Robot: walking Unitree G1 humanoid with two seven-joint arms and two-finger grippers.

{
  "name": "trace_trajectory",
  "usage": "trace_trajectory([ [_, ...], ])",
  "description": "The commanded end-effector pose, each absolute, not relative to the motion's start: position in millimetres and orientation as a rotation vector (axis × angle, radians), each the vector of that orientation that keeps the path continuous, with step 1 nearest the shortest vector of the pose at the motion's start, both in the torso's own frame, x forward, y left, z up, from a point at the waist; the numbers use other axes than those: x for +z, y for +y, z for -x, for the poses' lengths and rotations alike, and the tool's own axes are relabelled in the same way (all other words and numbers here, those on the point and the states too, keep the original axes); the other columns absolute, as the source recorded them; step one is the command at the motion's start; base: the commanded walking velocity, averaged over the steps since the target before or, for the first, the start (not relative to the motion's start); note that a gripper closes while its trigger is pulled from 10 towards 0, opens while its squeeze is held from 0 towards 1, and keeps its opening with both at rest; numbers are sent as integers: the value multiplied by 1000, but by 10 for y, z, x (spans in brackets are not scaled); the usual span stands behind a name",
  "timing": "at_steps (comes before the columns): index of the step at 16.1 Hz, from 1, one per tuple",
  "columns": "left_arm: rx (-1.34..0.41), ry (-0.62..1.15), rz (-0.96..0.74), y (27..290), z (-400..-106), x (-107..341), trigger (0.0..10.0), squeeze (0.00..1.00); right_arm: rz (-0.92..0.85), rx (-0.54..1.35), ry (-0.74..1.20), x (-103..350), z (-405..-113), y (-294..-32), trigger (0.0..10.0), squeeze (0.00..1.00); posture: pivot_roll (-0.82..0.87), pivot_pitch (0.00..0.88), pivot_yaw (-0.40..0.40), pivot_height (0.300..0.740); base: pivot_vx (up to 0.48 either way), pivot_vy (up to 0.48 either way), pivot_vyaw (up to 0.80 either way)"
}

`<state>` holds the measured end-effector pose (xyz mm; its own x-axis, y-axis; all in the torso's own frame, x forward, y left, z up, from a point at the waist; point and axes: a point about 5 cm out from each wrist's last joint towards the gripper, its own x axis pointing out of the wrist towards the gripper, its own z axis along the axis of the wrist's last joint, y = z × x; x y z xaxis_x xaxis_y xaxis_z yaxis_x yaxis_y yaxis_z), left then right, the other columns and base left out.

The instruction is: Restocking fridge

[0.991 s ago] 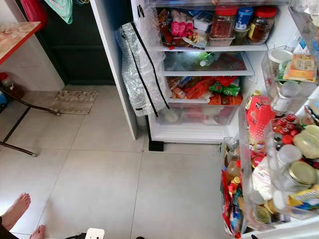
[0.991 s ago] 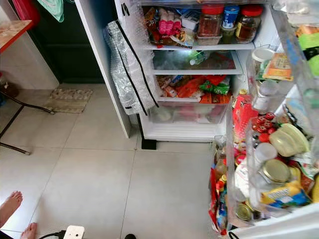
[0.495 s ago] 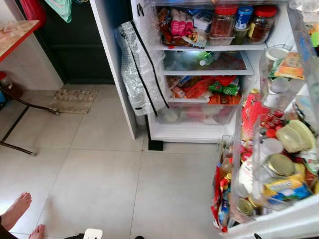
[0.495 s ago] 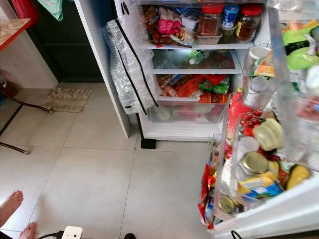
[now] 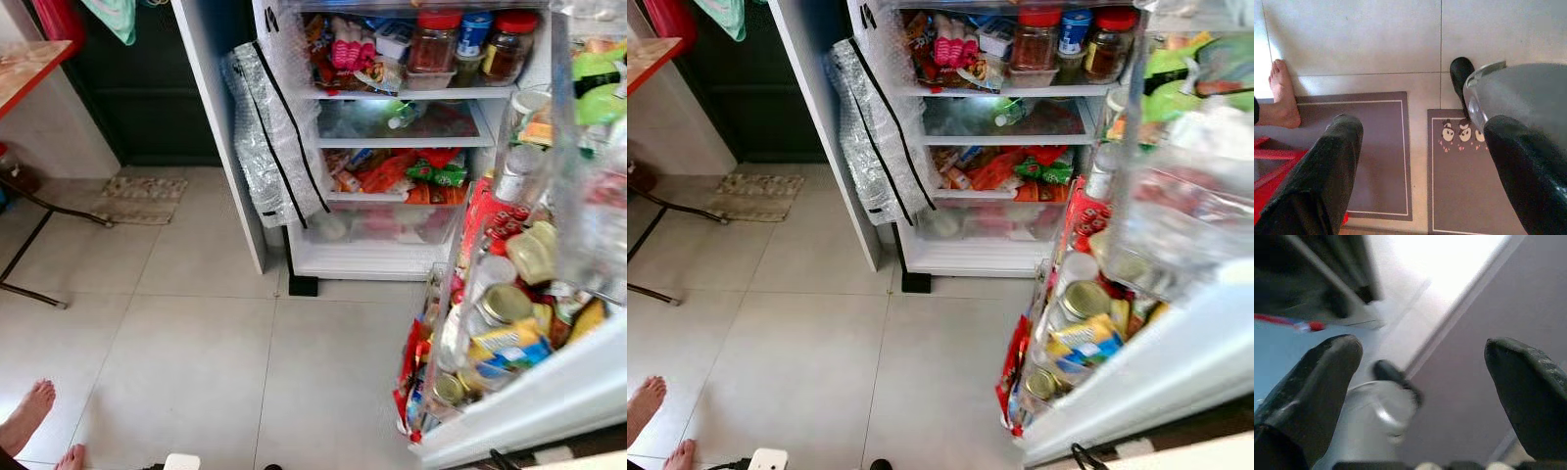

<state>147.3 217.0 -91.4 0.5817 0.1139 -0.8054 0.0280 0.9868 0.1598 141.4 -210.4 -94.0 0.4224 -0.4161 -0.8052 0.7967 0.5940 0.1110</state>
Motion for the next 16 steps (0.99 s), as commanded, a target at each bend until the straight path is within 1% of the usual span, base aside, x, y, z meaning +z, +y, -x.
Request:
trace_trajectory([
  [1,56,990,-169,2218,-1372,-946,10000,0,-553,-749,736,-880,-1515,-2166,10000,0,-36,152,23,740,0,0,0],
  [4,59,991,-171,2225,-1377,-944,10000,0,-550,-686,735,-877,-1536,-2155,10000,0,-36,154,23,740,0,0,0],
  [5,60,991,-171,2226,-1379,-943,10000,0,-539,-693,722,-906,-1276,-2394,10000,0,-35,155,24,740,0,0,0],
  [6,58,993,-171,2226,-1377,-944,10000,0,-513,-716,679,-848,-653,-2921,10000,0,-39,158,27,740,0,0,0],
  [8,56,995,-171,2228,-1374,-945,10000,0,-511,-685,666,-827,-647,-2957,10000,0,-42,162,30,740,0,0,0],
  [10,52,999,-172,2231,-1366,-947,10000,0,-547,-608,614,-804,-775,-2903,10000,0,-43,164,32,740,0,0,0],
  [14,50,993,-174,2223,-1386,-942,10000,0,-536,-641,638,-812,-689,-2950,10000,0,-45,164,33,740,0,0,0],
  [16,44,984,-172,2200,-1416,-935,10000,0,-555,-585,599,-773,-749,-2977,10000,0,-49,163,32,740,0,0,0],
])
